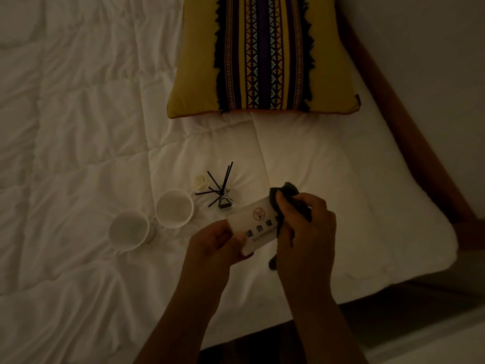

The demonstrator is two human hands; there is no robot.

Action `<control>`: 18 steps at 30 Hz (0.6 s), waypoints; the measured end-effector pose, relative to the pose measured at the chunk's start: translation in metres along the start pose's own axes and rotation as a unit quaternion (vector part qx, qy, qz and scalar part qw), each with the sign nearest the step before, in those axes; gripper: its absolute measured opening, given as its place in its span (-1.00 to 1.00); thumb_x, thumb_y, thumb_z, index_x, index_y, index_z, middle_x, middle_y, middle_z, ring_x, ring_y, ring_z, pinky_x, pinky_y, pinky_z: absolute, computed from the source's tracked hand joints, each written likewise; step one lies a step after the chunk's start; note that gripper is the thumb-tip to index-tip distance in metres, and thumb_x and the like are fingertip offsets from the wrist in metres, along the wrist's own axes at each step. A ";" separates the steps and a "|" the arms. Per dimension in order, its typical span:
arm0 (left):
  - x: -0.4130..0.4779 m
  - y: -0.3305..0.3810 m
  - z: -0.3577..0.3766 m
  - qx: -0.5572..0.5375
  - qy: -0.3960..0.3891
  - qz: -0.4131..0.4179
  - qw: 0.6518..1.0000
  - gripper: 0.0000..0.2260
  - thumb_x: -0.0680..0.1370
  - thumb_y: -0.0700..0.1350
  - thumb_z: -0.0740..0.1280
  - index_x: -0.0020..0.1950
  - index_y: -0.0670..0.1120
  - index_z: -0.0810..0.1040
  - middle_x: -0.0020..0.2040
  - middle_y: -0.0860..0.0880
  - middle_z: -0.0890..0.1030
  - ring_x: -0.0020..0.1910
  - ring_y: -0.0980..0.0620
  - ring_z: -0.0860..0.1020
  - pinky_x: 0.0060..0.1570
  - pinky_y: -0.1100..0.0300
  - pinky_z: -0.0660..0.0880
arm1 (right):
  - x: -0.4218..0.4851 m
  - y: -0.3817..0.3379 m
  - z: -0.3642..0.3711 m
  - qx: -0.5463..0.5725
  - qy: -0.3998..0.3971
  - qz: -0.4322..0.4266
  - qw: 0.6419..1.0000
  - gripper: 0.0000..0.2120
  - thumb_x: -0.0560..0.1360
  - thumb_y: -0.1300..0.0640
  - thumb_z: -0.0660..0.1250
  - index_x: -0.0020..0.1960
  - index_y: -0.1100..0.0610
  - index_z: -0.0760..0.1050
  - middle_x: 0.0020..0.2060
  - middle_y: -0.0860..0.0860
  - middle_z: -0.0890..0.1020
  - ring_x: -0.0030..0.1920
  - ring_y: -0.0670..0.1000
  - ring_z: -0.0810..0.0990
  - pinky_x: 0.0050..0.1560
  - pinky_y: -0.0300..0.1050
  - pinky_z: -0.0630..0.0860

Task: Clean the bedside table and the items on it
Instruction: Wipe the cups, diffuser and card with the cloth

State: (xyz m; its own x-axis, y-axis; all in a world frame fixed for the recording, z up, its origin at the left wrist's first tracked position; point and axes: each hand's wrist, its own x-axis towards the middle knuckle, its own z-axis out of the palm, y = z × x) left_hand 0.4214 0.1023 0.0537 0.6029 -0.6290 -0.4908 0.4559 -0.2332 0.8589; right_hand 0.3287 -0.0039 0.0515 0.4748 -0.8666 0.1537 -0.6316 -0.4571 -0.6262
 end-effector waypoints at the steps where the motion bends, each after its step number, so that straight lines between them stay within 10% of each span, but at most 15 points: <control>1: 0.000 0.000 0.000 -0.002 0.001 -0.003 1.000 -0.80 0.55 -0.27 0.30 0.13 -0.12 0.60 -0.01 -0.04 0.70 0.03 0.00 0.66 -0.07 0.13 0.62 | 0.003 0.003 0.000 0.001 0.000 -0.001 1.000 -0.62 0.50 0.13 0.22 0.29 0.11 0.54 0.18 0.13 0.52 0.09 0.16 0.47 -0.03 0.03 0.64; 10: 0.008 0.005 0.003 -0.002 -0.013 0.013 1.000 -0.83 0.57 -0.26 0.28 0.10 -0.21 0.62 -0.04 -0.16 0.70 0.00 -0.14 0.67 0.01 0.01 0.62 | -0.016 -0.023 0.005 -0.029 -0.044 -0.029 0.998 -0.56 0.42 0.18 0.32 0.30 0.08 0.52 0.20 0.10 0.55 0.12 0.17 0.51 -0.04 -0.02 0.64; 18: 0.006 0.008 -0.002 0.025 -0.059 0.028 0.998 -0.83 0.59 -0.20 0.28 0.09 -0.12 0.65 -0.08 -0.14 0.70 -0.17 -0.03 0.68 -0.22 0.25 0.56 | -0.037 -0.037 0.004 0.208 -0.098 0.070 0.971 -0.59 0.54 0.28 0.27 0.29 -0.11 0.51 0.19 -0.27 0.43 0.18 -0.22 0.50 0.12 -0.46 0.46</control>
State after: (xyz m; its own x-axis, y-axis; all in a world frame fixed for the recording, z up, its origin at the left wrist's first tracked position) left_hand 0.4298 0.0980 0.0573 0.5443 -0.7236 -0.4245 0.3891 -0.2306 0.8919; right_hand 0.3368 0.0463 0.0665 0.5361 -0.8406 -0.0779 -0.4152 -0.1821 -0.8913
